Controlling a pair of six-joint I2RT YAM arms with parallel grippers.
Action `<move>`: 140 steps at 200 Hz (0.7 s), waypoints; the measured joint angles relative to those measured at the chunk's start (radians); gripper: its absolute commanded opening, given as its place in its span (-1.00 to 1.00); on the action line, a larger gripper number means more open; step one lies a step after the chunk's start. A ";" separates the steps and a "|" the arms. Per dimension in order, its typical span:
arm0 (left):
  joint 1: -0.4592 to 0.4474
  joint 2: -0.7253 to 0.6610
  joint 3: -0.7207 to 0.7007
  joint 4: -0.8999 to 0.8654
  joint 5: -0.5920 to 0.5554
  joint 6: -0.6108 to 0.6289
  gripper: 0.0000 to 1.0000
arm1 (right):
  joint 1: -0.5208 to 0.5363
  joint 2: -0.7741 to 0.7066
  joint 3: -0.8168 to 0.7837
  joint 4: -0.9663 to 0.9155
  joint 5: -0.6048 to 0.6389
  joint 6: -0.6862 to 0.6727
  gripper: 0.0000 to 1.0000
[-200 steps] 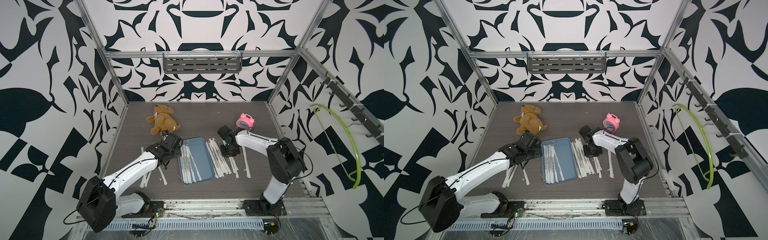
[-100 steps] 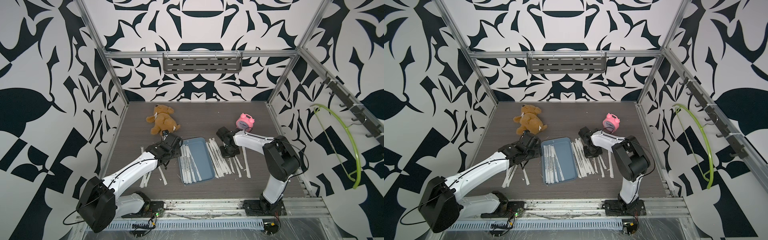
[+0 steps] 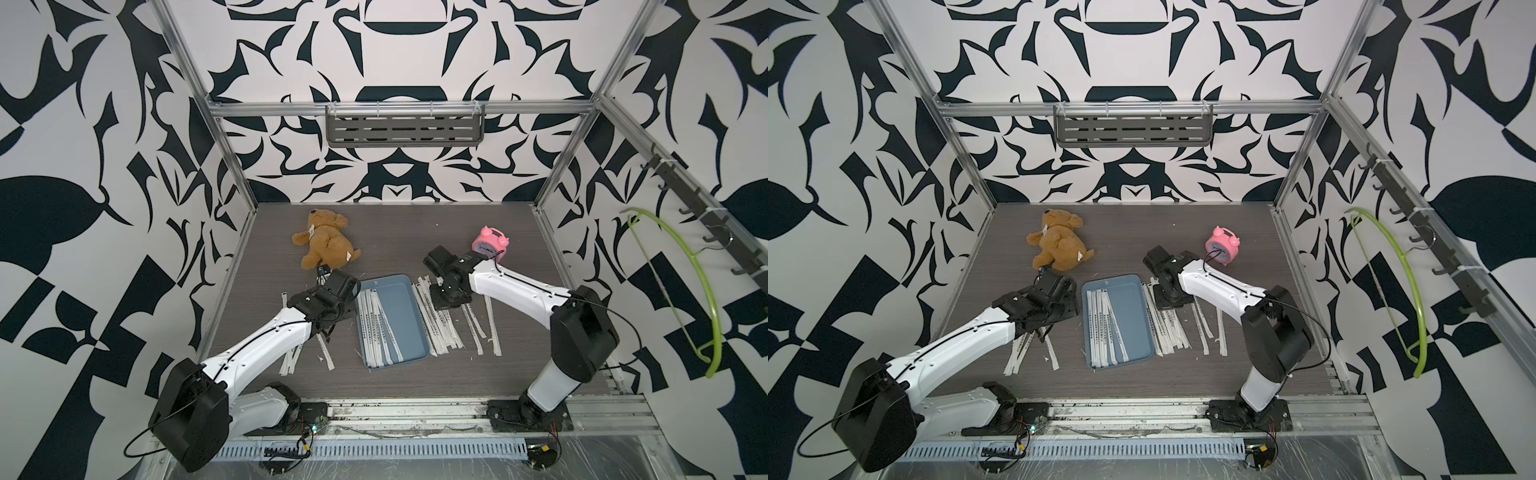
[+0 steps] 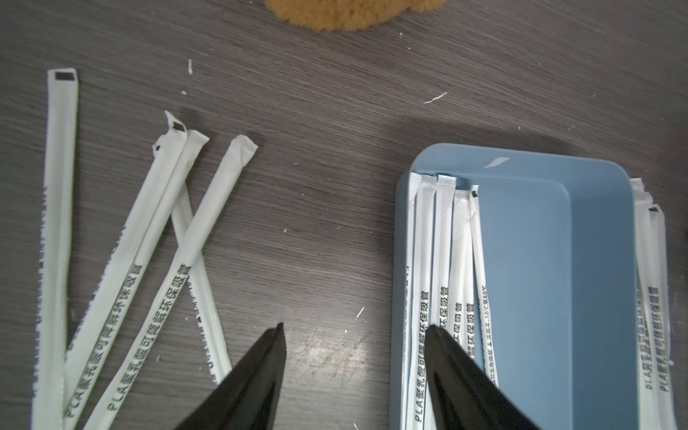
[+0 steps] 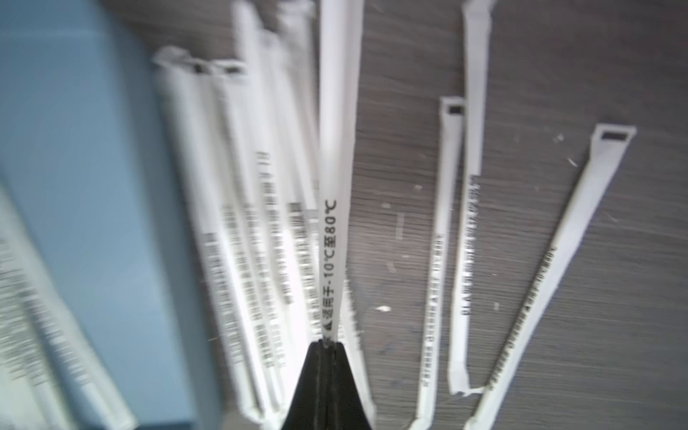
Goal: Put the straws into the storage box
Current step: Pick up the straw from the center of the board, then place the straw in the storage box.
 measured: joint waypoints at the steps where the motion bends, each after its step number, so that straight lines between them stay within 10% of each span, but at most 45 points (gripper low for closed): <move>1: 0.001 0.000 0.000 -0.001 0.001 0.000 0.26 | 0.008 0.000 0.004 0.000 -0.001 0.005 -0.94; 50: 0.019 0.025 -0.031 -0.027 0.058 -0.050 0.14 | 0.272 0.142 0.157 0.090 -0.023 0.175 -0.97; 140: 0.019 0.066 -0.068 0.023 0.151 -0.072 0.11 | 0.285 0.327 0.163 0.120 -0.048 0.220 -0.98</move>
